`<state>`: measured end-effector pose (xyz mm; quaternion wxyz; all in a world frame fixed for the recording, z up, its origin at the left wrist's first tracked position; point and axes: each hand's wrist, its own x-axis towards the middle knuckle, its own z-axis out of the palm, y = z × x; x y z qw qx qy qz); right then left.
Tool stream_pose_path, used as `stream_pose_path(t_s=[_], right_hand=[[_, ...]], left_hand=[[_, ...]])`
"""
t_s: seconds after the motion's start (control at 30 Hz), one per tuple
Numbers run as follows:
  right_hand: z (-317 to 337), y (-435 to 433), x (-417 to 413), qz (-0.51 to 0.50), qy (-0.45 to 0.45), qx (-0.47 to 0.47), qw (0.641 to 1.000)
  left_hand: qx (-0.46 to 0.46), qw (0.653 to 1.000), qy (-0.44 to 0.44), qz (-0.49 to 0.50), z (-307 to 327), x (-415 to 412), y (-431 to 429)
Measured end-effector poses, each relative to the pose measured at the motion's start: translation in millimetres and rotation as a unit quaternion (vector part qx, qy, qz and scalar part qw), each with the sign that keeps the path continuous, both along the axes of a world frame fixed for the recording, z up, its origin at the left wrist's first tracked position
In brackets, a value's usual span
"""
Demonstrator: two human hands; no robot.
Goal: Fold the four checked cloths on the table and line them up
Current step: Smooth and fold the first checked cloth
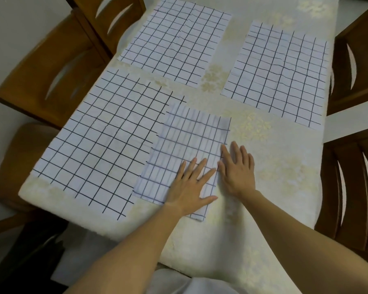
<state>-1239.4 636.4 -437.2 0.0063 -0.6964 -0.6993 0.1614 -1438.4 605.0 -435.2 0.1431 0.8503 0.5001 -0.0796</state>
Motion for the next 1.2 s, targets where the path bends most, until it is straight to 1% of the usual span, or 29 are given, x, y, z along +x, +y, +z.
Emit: stream_pose_path(t_s=[0.13, 0.4, 0.53, 0.6, 0.67, 0.7, 0.77, 0.87, 0.93, 1.1, 1.2], right_hand=[[2.9, 25.6, 10.5, 0.0, -0.008, -0.012, 1.0], [11.1, 82.2, 24.5, -0.043, -0.01, -0.05, 0.998], [17.4, 86.2, 21.9, -0.06, 0.0, -0.065, 0.996], [19.9, 73.0, 14.1, -0.041, 0.009, -0.021, 0.999], [21.2, 52.8, 2.9, 0.017, 0.017, 0.029, 0.999], [19.6, 42.2, -3.0, 0.043, 0.018, 0.039, 0.998], [13.8, 23.4, -12.5, 0.072, 0.016, 0.025, 0.997], [4.6, 11.1, -16.3, 0.062, 0.003, -0.022, 0.998], [5.2, 10.4, -14.2, 0.064, -0.006, -0.035, 0.997], [6.6, 13.3, -9.0, 0.083, -0.011, -0.038, 0.996], [7.3, 14.6, -6.7, 0.087, -0.025, -0.047, 0.995]], left_hand=[[0.004, 1.0, -0.003, -0.004, 0.4, 0.0, -0.4], [-0.005, 1.0, -0.013, -0.007, 1.2, -1.3, 1.0], [0.0, 1.0, -0.01, -0.02, 4.8, -1.6, 0.9], [0.028, 0.999, -0.005, -0.028, 4.3, -3.1, 0.8], [0.058, 0.998, -0.002, -0.016, 4.8, -2.8, -0.5], [0.058, 0.998, -0.006, -0.01, 6.3, -2.2, -1.9], [0.032, 0.999, -0.014, -0.013, 8.2, -2.8, -7.1], [-0.01, 1.0, 0.003, -0.016, 9.7, -10.6, -13.2], [-0.029, 0.999, 0.008, -0.014, 10.2, -17.1, -20.5], [-0.011, 0.999, 0.027, -0.023, 7.1, -28.4, -32.9], [-0.017, 0.999, 0.03, -0.026, 8.8, -30.2, -35.6]])
